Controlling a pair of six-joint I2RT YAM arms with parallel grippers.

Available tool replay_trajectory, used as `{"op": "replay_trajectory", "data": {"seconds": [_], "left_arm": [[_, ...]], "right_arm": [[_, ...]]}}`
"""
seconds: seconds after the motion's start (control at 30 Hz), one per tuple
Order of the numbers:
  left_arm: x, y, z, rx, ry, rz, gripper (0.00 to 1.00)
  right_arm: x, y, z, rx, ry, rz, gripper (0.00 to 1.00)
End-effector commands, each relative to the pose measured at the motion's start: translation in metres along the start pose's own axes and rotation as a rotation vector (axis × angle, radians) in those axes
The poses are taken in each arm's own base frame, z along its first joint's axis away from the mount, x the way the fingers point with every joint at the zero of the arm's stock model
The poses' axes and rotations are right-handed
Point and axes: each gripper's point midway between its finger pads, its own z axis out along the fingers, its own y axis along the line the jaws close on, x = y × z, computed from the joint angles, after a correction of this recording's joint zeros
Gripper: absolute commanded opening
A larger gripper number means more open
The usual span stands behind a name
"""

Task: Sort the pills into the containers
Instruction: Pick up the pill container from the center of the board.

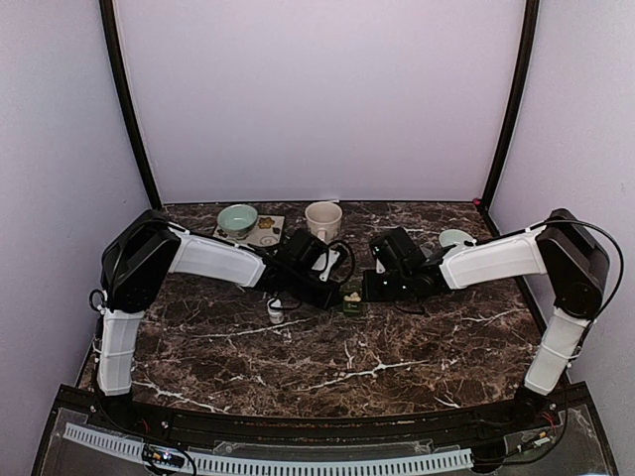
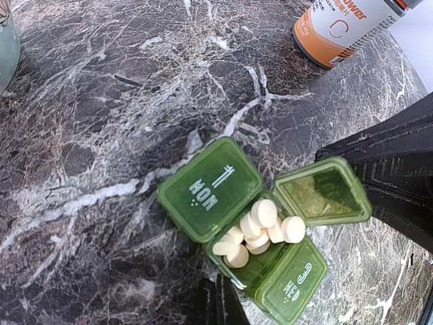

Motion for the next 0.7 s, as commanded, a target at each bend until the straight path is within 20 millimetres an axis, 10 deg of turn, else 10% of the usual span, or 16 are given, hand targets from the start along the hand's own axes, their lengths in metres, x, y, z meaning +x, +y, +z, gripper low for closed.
{"op": "replay_trajectory", "data": {"seconds": [0.0, 0.67], "left_arm": [[-0.006, -0.008, -0.002, 0.018, -0.001, 0.002, 0.0], [-0.007, -0.009, -0.003, 0.022, -0.003, -0.001, 0.0]], "right_arm": [[-0.012, 0.021, 0.0, -0.063, -0.036, 0.005, 0.0], [-0.002, 0.028, 0.011, -0.078, 0.004, -0.001, 0.0]]}}
